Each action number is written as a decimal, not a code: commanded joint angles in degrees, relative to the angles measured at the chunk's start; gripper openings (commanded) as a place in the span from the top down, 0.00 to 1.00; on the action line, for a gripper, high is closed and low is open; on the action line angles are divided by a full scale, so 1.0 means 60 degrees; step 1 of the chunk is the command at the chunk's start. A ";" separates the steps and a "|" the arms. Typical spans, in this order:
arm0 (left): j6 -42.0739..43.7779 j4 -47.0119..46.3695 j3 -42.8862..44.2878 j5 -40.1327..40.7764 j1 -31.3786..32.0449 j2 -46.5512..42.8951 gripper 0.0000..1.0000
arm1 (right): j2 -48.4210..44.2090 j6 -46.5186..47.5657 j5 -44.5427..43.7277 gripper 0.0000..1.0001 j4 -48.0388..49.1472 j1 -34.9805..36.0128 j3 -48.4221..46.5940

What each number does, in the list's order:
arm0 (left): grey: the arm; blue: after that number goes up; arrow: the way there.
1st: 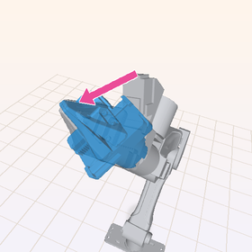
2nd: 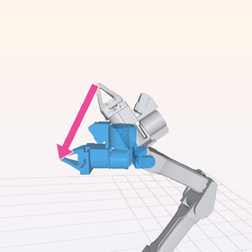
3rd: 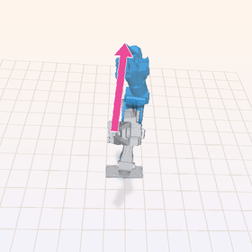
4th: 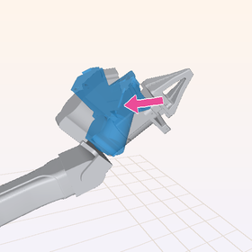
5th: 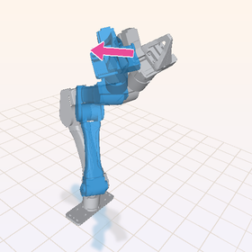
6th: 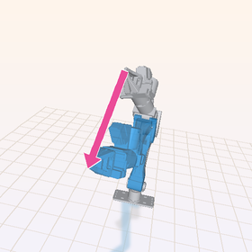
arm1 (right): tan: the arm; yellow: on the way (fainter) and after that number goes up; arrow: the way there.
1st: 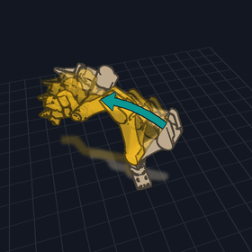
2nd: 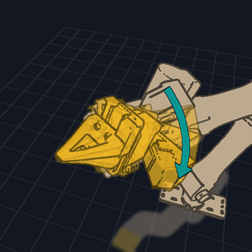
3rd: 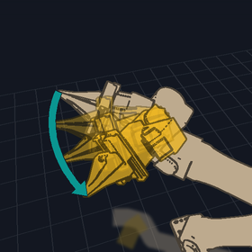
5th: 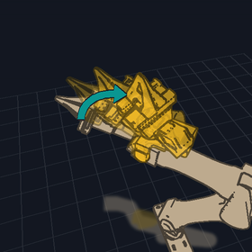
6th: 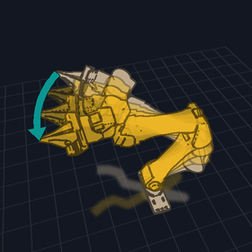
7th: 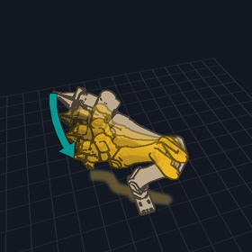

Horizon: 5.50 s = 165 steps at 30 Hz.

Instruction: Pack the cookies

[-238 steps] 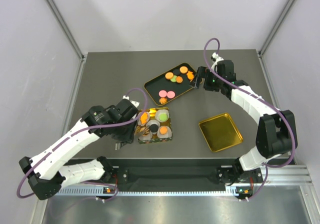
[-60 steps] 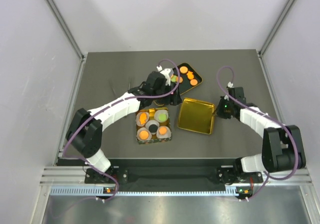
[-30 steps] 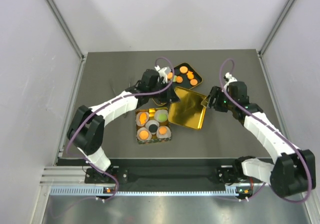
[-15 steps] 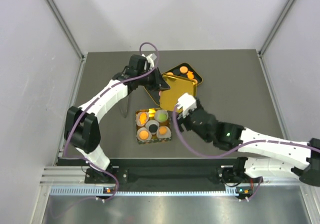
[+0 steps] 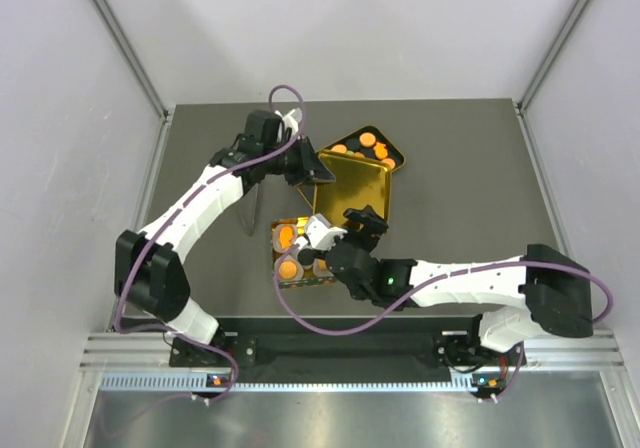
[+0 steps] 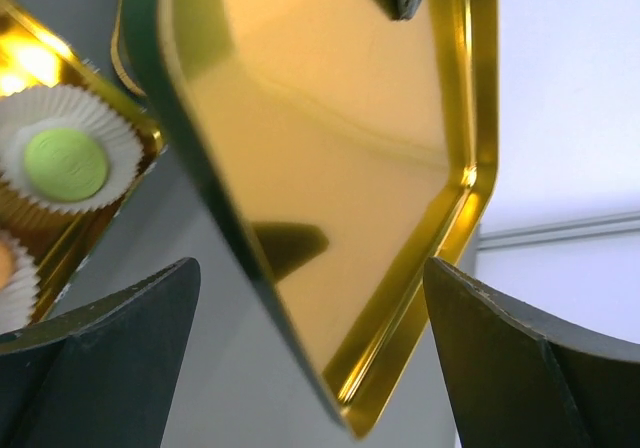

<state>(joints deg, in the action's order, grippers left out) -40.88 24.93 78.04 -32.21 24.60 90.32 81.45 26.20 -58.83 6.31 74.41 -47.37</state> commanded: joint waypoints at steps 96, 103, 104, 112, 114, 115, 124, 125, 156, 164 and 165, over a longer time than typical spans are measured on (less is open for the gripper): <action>0.0383 -0.2206 -0.7718 0.3361 -0.1493 -0.6294 0.19 | 0.4940 -1.6787 1.8389 1.00 0.9481 -0.5678 0.0440; 0.0369 -0.2396 -0.7850 0.3405 -0.1390 -0.6104 0.19 | 0.5424 -1.7154 1.8491 1.00 1.0023 -0.5605 0.0293; 0.0369 -0.2440 -0.7879 0.3390 -0.1376 -0.6075 0.19 | 0.5468 -1.7154 1.8477 1.00 1.0009 -0.5605 0.0293; 0.0339 -0.2690 -0.8012 0.3419 -0.1317 -0.5723 0.21 | 0.5512 -1.7169 1.8447 0.96 1.0038 -0.5634 0.0483; 0.0397 -0.2704 -0.8026 0.3478 -0.1302 -0.5548 0.23 | 0.5512 -1.7169 1.8447 0.94 1.0053 -0.5678 0.0513; 0.0398 -0.2704 -0.8026 0.3493 -0.1302 -0.5489 0.23 | 0.5526 -1.7169 1.8433 0.93 1.0067 -0.5664 0.0528; 0.0413 -0.2997 -0.8202 0.3522 -0.1229 -0.4976 0.26 | 0.5600 -1.7403 1.8403 0.82 1.0594 -0.5810 0.0820; 0.0427 -0.2997 -0.8188 0.3536 -0.1229 -0.4918 0.26 | 0.5600 -1.7432 1.8389 0.81 1.0653 -0.5854 0.0879; 0.0442 -0.3042 -0.7924 0.3976 -0.0775 -0.4009 0.27 | 0.4956 -1.7638 1.8623 0.57 1.2235 -0.7963 0.3193; 0.0559 -0.2778 -0.7602 0.4137 -0.0614 -0.3907 0.26 | 0.4531 -1.7111 1.8594 0.53 1.1637 -0.8549 0.3706; 0.0574 -0.2749 -0.7572 0.4137 -0.0570 -0.3892 0.26 | 0.4429 -1.6907 1.8565 0.53 1.1504 -0.8564 0.3721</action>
<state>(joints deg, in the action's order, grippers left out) -38.83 7.51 30.68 -9.43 20.69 66.30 110.91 -79.37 52.53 73.93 23.90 -25.58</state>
